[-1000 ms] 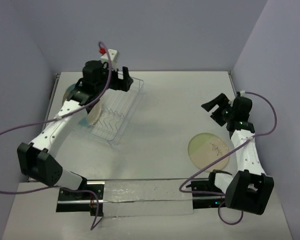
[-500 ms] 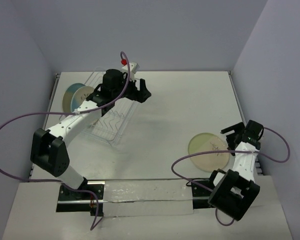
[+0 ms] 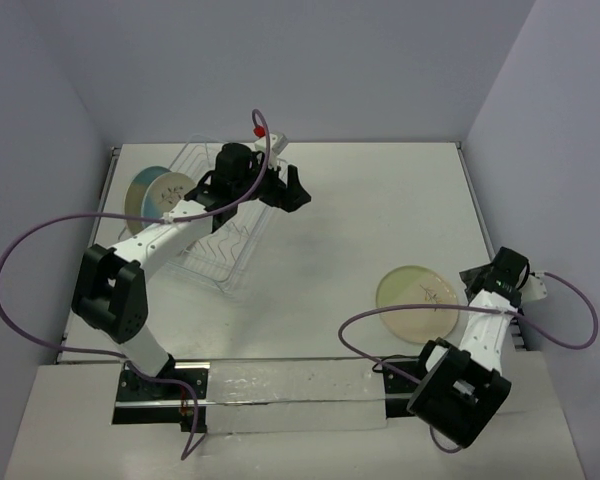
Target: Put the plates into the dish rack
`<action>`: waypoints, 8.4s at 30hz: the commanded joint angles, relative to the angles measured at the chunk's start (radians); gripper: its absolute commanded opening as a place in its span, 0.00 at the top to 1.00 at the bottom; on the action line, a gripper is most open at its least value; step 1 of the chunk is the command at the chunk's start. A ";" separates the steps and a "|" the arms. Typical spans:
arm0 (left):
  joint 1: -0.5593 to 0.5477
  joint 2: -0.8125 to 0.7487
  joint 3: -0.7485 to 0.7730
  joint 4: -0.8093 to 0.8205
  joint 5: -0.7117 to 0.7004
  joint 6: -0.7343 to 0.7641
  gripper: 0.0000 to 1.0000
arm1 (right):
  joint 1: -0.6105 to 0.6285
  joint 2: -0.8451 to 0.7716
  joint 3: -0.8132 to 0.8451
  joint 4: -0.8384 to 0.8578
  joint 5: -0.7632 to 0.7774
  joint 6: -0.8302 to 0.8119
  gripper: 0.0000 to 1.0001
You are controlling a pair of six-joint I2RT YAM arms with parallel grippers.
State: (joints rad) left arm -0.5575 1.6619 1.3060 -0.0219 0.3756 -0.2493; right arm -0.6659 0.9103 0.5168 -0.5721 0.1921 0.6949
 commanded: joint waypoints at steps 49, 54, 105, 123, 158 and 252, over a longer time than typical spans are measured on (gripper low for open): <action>-0.262 0.467 0.209 -0.188 -0.189 -0.082 0.56 | 0.568 0.341 -0.029 0.276 -0.355 0.006 0.35; -0.263 0.470 0.208 -0.202 -0.180 -0.100 0.62 | 0.569 0.349 -0.031 0.278 -0.346 -0.005 0.34; -0.237 0.387 0.118 -0.118 -0.038 -0.092 0.47 | 0.569 0.322 -0.069 0.321 -0.385 -0.084 0.29; -0.343 0.512 0.282 -0.313 -0.370 -0.003 0.61 | 0.569 0.303 -0.078 0.327 -0.395 -0.091 0.28; -0.348 0.466 0.300 -0.317 -0.531 0.013 0.01 | 0.569 0.257 -0.083 0.328 -0.410 -0.108 0.22; -0.287 0.298 0.112 -0.158 -0.127 -0.146 0.85 | 0.687 0.073 0.122 0.495 -0.544 0.091 1.00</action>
State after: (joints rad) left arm -0.8484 2.0826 1.3655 -0.0843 0.1248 -0.4317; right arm 0.0120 1.0795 0.5499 -0.1628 -0.4224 0.7733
